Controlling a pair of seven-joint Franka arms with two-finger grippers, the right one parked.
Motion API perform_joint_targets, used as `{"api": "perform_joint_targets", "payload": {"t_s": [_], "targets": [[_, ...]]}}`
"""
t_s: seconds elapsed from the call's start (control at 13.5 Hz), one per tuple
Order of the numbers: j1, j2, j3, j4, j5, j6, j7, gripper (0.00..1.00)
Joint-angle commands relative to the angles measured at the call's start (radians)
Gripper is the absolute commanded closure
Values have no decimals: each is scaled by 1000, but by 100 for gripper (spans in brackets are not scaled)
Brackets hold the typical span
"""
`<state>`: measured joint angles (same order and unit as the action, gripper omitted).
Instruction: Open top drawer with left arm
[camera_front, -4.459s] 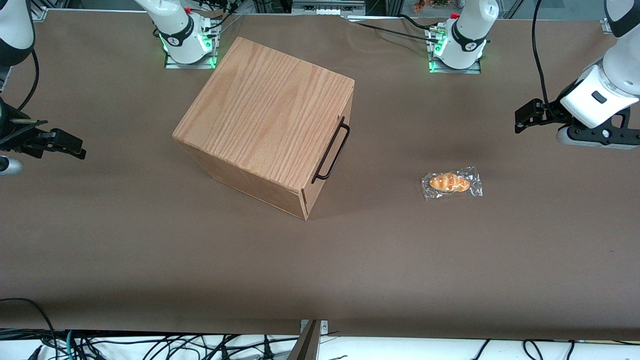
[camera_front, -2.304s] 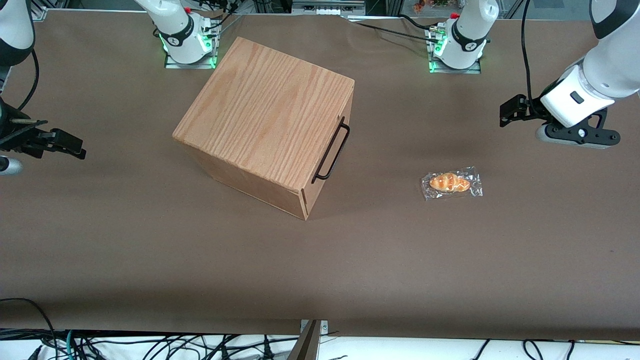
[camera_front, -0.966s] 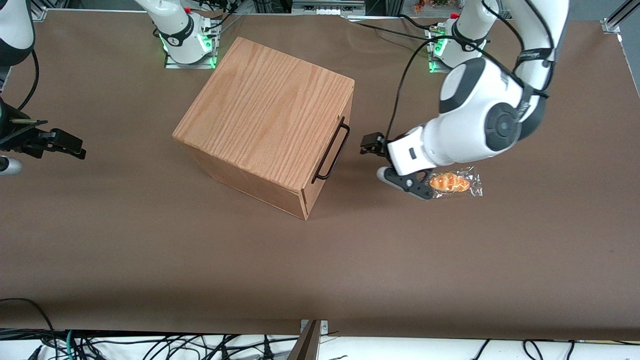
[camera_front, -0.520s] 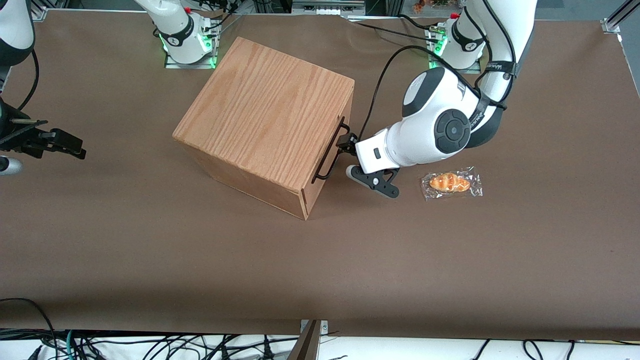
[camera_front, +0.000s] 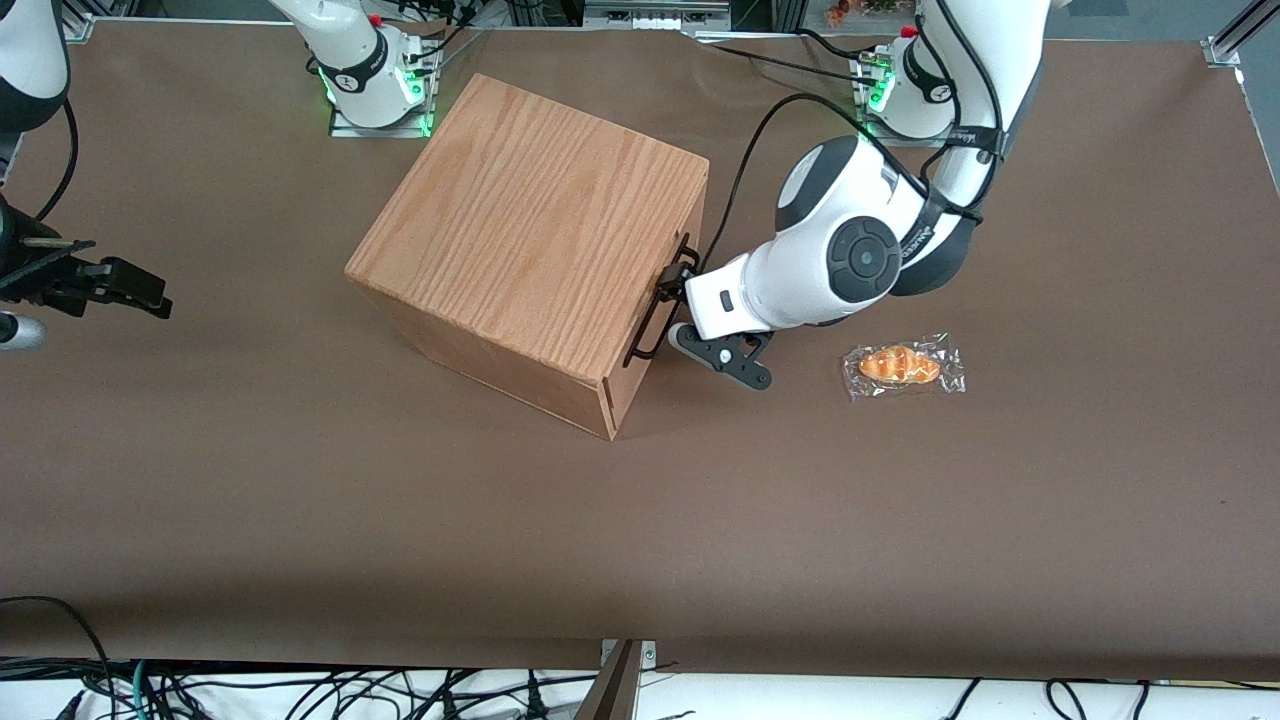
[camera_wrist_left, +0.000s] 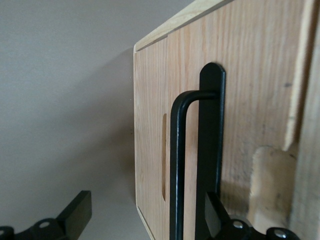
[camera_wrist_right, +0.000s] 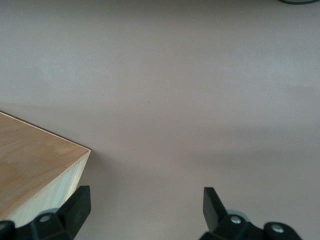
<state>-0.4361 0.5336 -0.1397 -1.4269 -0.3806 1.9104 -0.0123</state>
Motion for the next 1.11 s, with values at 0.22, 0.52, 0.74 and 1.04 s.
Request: {"api": "perform_joint_targets", "payload": {"t_s": [0.22,0.52,0.74,1.04], "targets": [[-23,29,11,14,28,18,9,0],[-21,39,11,14,137,16,6,0],[-12,42,12,14,213,10,5,0],[33,40,19,14,226,-2,3,0]]}}
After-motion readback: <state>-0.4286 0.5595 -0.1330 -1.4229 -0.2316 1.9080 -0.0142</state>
